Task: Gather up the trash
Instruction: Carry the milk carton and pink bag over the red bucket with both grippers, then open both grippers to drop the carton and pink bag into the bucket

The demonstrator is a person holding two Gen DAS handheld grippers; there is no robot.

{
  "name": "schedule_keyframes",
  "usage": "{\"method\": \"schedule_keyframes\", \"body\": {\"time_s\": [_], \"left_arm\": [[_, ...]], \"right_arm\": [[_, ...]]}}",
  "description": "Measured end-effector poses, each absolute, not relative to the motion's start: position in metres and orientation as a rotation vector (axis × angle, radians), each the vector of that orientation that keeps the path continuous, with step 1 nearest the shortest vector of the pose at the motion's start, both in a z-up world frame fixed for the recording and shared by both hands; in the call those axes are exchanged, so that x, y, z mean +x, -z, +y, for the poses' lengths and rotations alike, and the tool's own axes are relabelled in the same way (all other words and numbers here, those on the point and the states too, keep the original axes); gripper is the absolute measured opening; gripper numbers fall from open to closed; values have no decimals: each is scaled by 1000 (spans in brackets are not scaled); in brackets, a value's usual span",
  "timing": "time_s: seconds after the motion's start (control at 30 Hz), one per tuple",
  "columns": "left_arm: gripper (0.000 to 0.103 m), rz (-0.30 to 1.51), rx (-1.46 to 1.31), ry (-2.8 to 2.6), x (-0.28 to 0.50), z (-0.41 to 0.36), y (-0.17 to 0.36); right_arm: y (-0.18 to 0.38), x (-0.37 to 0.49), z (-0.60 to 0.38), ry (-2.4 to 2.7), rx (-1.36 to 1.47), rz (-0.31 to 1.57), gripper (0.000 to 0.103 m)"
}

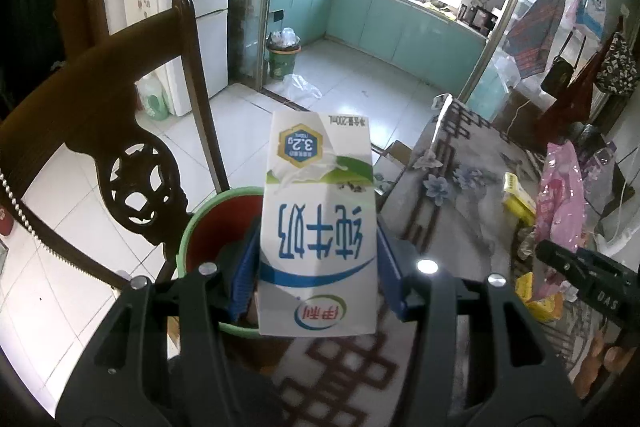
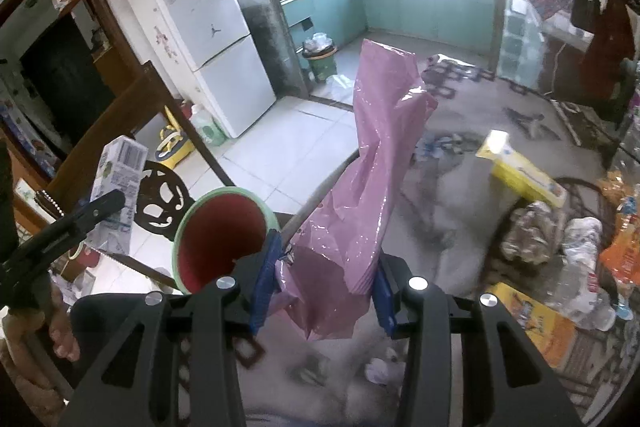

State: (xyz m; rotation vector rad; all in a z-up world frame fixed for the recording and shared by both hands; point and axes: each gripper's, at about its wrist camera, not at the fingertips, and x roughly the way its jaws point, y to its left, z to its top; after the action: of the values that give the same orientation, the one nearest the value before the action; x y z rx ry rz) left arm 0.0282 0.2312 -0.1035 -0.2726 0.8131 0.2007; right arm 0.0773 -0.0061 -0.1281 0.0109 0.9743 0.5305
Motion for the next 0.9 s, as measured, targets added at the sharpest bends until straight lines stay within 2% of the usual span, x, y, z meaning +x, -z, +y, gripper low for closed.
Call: {"method": "schedule_keyframes", "body": {"time_s": [0.57,0.83,0.87,0.9], "left_arm": [[51,861,-331,-265,46,299,129],[51,876,-379,-248,51,310,134],[51,876,-380,-251,52,310,134],[52,875,-381,-258,53,310,134]], "right_arm": [[194,106,118,-799,46,1154,42],[201,105,138,-833,25,1171,44],[200,106,139,-838,27,1172,49],[201,104,139,-837,32,1173,63]]}}
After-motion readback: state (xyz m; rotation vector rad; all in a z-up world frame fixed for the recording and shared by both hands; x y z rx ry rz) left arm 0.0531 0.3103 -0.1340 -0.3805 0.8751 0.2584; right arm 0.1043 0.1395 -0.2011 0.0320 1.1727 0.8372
